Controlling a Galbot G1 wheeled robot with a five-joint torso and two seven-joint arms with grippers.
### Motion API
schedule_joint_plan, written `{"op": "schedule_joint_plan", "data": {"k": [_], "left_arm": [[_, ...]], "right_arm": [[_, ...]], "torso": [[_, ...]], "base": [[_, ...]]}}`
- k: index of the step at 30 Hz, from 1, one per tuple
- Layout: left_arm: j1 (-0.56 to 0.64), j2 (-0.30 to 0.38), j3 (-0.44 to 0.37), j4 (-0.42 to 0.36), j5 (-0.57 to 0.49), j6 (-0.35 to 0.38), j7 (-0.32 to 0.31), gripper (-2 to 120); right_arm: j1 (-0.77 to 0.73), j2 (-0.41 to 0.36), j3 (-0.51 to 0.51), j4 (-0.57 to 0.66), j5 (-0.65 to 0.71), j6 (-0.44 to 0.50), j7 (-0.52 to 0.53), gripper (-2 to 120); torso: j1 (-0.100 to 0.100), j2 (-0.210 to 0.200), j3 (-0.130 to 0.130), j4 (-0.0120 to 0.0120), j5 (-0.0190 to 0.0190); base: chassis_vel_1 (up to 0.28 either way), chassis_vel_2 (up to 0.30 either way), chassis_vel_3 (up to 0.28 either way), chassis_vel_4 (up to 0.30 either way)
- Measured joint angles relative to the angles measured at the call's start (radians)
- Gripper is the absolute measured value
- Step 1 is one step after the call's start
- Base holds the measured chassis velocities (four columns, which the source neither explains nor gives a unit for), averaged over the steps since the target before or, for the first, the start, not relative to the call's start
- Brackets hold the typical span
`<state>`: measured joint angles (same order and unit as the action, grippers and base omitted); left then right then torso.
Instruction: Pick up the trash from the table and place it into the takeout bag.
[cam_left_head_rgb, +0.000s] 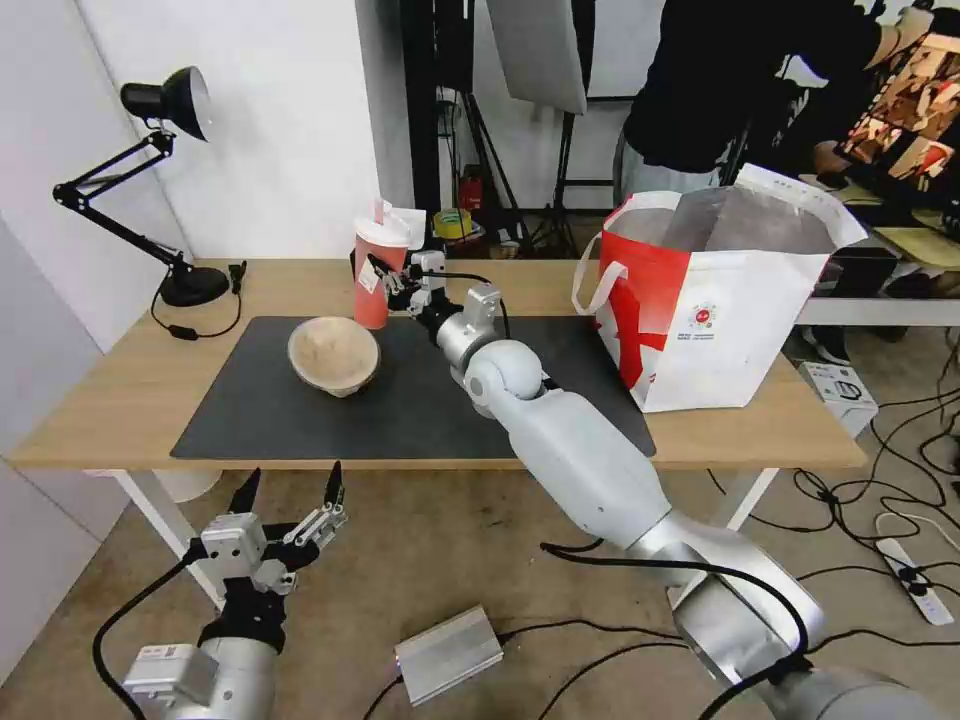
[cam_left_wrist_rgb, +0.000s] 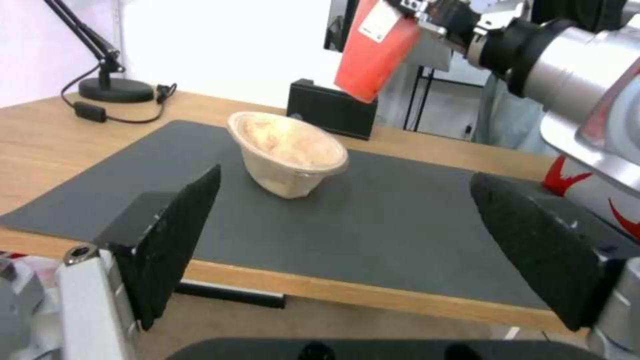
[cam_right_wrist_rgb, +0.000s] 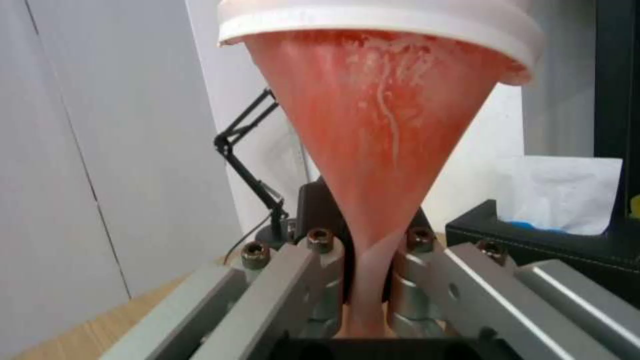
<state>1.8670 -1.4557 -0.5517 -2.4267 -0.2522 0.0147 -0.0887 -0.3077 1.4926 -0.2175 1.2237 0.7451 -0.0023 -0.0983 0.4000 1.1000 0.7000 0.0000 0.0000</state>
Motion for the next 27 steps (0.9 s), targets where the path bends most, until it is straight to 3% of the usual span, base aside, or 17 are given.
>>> {"op": "schedule_joint_plan", "data": {"k": [27], "left_arm": [[-0.008,-0.012,0.011,0.02,0.022,-0.027,0.001,100]], "right_arm": [[-0.046,-0.111,0.032,0.202,0.054,-0.02,0.033,4]], "torso": [[0.0,0.0,0.0,-0.0001,0.0001]], "base": [[0.0,0.0,0.0,0.0]]}}
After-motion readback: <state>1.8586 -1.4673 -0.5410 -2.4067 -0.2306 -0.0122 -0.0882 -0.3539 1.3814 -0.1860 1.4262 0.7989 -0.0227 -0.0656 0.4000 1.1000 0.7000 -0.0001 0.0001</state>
